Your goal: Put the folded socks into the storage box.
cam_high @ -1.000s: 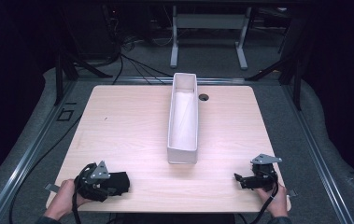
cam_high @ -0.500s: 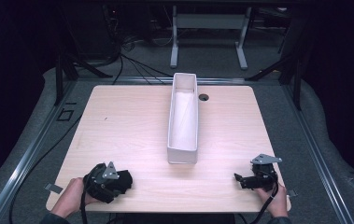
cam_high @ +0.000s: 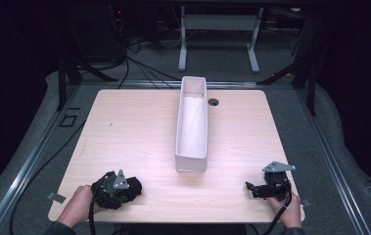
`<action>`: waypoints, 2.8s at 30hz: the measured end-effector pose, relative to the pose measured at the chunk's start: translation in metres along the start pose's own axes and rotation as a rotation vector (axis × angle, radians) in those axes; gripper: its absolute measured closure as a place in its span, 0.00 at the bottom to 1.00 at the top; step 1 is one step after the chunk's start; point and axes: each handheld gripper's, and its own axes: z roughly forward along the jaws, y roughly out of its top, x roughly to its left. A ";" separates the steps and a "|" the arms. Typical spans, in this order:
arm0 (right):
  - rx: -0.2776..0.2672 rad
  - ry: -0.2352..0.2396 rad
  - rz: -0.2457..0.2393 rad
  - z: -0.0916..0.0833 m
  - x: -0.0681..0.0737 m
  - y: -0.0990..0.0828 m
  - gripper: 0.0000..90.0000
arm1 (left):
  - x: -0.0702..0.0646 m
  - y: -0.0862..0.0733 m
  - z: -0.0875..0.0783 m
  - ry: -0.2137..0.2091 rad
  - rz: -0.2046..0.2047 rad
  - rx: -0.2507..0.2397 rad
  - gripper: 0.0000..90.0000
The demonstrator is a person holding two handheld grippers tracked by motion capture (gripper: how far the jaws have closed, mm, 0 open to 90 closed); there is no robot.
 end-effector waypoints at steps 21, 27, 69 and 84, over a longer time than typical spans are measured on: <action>0.005 -0.002 -0.006 0.000 0.000 0.000 0.03 | 0.007 -0.003 -0.007 0.036 -0.029 -0.099 0.69; 0.014 0.011 -0.013 0.001 0.000 0.001 0.00 | 0.009 0.001 -0.011 0.048 -0.021 -0.121 0.69; 0.009 0.016 -0.016 0.002 0.000 0.001 0.00 | 0.034 0.034 -0.046 0.088 0.014 -0.180 0.69; 0.007 0.001 0.000 0.005 0.000 0.004 0.00 | 0.045 0.053 -0.055 0.105 0.031 -0.200 0.69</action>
